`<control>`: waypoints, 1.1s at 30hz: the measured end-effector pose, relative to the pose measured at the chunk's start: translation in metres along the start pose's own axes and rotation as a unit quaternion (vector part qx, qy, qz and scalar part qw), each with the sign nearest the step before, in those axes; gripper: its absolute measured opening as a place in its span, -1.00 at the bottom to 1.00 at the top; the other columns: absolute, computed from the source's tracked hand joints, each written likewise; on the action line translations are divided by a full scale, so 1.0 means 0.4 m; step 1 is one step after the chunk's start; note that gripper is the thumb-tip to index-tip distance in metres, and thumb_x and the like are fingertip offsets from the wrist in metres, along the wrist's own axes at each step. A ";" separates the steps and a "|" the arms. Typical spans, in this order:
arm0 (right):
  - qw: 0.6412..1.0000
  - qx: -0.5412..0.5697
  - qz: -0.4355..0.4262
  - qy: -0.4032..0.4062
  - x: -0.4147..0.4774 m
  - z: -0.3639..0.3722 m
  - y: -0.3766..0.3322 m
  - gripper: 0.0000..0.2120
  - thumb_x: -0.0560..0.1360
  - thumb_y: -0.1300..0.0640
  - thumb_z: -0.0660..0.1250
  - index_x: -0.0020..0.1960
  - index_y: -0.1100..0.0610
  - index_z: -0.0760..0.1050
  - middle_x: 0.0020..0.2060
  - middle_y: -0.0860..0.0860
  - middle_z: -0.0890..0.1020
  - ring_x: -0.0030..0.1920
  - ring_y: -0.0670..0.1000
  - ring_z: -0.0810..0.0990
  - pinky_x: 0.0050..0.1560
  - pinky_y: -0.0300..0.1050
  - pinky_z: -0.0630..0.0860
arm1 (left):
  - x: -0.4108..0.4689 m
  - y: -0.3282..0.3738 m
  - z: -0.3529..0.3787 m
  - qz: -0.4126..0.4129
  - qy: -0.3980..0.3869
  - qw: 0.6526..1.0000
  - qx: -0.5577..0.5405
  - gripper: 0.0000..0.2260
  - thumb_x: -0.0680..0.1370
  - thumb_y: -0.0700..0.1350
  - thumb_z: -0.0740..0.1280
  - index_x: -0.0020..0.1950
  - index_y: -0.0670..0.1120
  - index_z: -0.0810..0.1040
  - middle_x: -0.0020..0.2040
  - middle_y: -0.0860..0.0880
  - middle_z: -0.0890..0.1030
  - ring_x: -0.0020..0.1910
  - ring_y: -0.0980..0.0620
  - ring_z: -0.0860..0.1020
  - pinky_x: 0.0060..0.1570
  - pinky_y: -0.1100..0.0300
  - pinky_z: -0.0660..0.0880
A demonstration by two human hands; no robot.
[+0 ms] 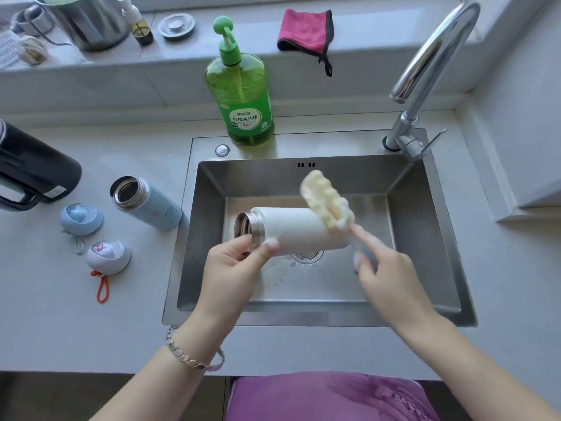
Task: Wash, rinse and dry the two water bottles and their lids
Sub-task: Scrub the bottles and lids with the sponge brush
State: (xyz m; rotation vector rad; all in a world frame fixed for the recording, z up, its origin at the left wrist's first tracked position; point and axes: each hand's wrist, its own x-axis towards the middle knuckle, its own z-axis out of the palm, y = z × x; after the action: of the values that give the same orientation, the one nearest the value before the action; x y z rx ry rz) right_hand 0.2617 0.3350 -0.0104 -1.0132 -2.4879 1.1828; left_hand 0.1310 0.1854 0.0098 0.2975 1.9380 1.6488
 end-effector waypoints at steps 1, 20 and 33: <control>0.999 -0.002 0.035 -0.008 0.004 -0.003 0.005 -0.52 0.52 0.33 0.15 0.36 -0.03 0.41 -0.49 -0.22 0.34 -0.50 -0.17 0.35 -0.32 -0.16 0.26 | -0.002 -0.001 -0.001 0.010 -0.006 1.000 0.019 -0.71 0.33 0.03 0.44 -0.21 -0.21 0.64 -0.25 -0.10 0.57 -0.22 -0.01 0.45 -0.12 0.09 0.37; 0.798 0.487 0.277 -0.222 0.047 -0.033 0.074 -0.38 0.08 -0.21 0.50 0.07 0.02 0.50 -0.18 -0.05 0.46 -0.58 -0.16 0.08 -0.61 -0.36 0.10 | 0.019 0.011 -0.072 0.037 -0.211 0.973 0.087 -0.78 0.37 -0.07 0.44 0.01 0.01 0.66 -0.03 -0.04 0.69 0.01 0.01 0.63 0.05 0.17 0.54; 0.996 0.020 0.079 -0.038 0.016 -0.038 0.049 -0.56 0.60 0.04 0.09 0.46 -0.14 0.16 -0.14 0.01 0.62 -0.09 0.06 0.51 -0.11 -0.08 0.35 | 0.004 0.021 -0.043 -0.150 0.036 0.987 0.033 -0.92 0.48 -0.23 0.38 -0.11 -0.23 0.64 -0.20 -0.12 0.64 -0.15 -0.03 0.59 -0.03 0.10 0.58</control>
State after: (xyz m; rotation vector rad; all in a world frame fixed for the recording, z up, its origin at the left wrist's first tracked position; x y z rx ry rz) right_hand 0.2735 0.3571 -0.0155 -1.1956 -2.4694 1.3350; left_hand 0.1185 0.1740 0.0187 -0.0307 1.9816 1.4184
